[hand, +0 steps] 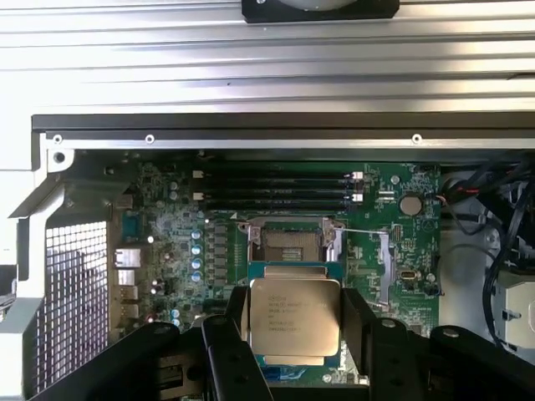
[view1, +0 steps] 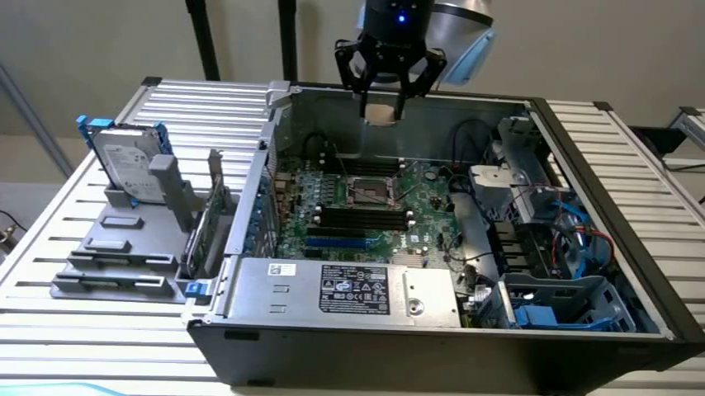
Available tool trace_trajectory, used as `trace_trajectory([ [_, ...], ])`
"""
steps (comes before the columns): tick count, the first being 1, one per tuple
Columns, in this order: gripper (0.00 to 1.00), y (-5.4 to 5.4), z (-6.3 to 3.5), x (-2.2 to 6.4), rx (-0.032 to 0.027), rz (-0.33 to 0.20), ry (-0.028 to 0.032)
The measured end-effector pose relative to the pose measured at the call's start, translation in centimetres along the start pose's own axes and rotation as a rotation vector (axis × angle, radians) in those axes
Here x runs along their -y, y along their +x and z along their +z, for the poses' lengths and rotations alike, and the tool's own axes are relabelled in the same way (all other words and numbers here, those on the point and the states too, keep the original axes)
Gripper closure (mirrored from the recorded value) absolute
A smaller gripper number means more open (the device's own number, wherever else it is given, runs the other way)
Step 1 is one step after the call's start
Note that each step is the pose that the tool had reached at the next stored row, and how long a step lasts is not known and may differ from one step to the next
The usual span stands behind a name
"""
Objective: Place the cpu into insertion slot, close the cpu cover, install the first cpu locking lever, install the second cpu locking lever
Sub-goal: 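Place the cpu into insertion slot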
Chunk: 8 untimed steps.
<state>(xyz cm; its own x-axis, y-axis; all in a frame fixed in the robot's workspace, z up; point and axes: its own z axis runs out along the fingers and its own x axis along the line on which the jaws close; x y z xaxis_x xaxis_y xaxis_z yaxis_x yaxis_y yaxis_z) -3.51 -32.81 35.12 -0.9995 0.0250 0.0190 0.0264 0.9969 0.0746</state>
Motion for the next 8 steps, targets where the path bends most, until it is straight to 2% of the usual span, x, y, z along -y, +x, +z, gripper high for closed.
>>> trace_trajectory([
  [8, 0.46, -0.7, 1.37, -0.79, 0.0002, 0.0, 0.0063],
])
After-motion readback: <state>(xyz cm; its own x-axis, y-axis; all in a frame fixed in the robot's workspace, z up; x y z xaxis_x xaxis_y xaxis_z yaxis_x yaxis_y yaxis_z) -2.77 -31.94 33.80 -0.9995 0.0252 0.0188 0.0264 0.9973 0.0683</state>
